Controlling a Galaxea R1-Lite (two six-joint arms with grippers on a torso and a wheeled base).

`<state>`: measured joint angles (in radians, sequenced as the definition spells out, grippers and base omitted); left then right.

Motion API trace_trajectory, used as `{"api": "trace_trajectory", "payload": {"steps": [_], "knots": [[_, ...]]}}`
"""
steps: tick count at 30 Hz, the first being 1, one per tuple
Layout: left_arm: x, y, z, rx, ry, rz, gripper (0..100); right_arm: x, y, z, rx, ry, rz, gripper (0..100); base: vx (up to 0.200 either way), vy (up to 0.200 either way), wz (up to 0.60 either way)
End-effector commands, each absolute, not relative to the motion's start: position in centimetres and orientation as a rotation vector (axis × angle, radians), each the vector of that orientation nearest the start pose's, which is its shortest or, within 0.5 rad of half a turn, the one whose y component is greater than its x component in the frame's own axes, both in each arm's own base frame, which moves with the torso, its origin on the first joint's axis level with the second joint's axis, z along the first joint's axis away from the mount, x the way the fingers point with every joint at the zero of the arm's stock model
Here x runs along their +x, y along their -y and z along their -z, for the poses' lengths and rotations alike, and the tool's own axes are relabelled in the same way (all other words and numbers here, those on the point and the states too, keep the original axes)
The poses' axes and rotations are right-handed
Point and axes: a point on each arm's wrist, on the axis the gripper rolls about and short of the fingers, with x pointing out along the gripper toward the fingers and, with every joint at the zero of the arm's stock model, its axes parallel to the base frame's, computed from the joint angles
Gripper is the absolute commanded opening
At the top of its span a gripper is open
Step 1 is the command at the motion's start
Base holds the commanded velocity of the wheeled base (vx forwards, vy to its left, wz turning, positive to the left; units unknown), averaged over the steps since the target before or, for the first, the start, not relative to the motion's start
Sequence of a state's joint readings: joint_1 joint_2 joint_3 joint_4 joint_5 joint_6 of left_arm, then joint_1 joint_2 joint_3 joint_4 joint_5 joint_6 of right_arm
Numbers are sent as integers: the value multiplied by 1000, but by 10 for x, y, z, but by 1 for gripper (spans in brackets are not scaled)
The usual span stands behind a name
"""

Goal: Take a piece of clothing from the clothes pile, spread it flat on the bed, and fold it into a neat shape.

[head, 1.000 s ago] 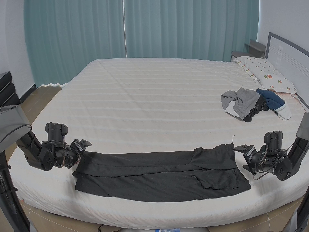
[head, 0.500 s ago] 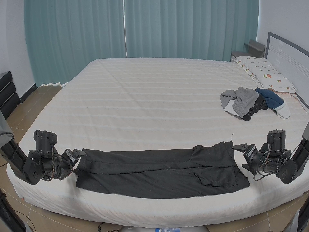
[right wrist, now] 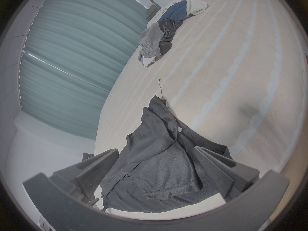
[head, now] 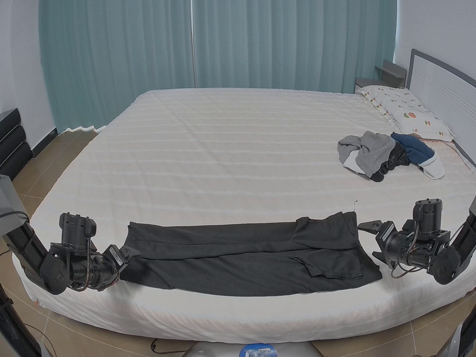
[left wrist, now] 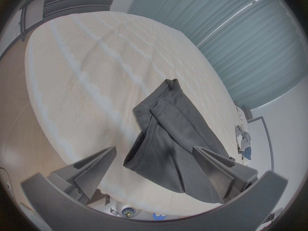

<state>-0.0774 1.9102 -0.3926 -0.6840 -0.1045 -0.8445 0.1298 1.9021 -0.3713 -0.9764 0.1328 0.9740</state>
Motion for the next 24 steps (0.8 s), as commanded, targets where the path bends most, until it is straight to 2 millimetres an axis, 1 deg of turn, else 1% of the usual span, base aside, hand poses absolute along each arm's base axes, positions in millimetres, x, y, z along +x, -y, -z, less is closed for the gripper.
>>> {"api": "trace_trajectory", "payload": {"steps": [1,2,3,11,17,24], "knots": [[252,23,-30,-799,-882,-200,100,264,-38,-58,944,-634,33,100,0,0,0],[252,23,-30,-798,-880,-201,100,264,-38,-58,943,-636,33,100,0,0,0],[252,23,-31,-797,-878,-203,0,264,-38,-58,943,-636,33,100,0,0,0],[253,21,-32,-801,-866,-219,0,264,-38,-59,944,-633,32,100,0,0,0],[249,17,-31,-745,-822,-321,0,264,-38,-59,944,-634,33,100,0,0,0],[246,17,-32,-726,-822,-324,0,264,-38,-59,944,-633,32,100,0,0,0]]}}
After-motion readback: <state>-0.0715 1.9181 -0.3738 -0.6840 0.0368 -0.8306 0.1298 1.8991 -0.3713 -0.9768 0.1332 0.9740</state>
